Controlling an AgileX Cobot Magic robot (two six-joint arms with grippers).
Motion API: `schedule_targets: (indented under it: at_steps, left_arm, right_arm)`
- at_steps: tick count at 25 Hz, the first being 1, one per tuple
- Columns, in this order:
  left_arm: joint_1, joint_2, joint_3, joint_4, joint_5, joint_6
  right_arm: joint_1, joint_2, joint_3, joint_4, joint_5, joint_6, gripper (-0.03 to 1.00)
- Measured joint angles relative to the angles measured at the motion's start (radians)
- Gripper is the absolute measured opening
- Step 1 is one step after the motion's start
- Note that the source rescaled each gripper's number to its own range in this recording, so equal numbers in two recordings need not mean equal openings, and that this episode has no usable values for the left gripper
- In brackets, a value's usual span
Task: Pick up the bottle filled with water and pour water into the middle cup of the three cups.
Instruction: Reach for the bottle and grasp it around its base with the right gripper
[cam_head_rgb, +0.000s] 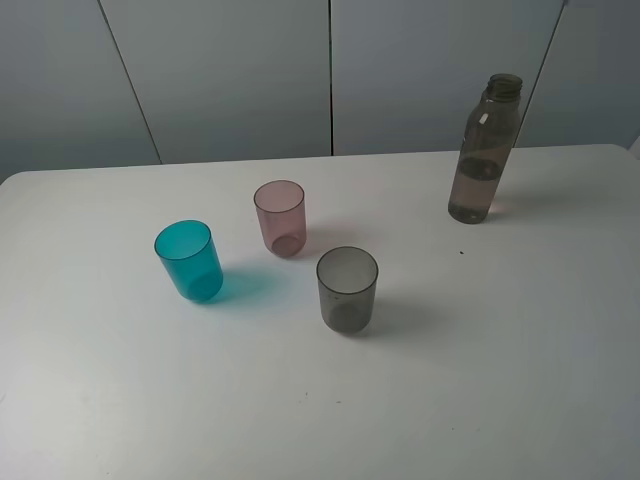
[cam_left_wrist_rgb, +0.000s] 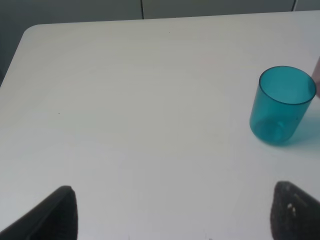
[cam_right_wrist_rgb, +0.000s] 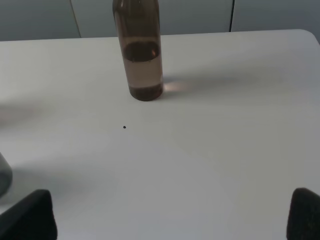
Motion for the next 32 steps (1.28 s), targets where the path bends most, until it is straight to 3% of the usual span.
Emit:
schedule_targets:
  at_steps: [32]
  left_arm:
    - [0.0,0.0,0.0,0.0,0.0,-0.004]
  right_arm:
    - [0.0,0.0,0.0,0.0,0.0,0.0,1.0]
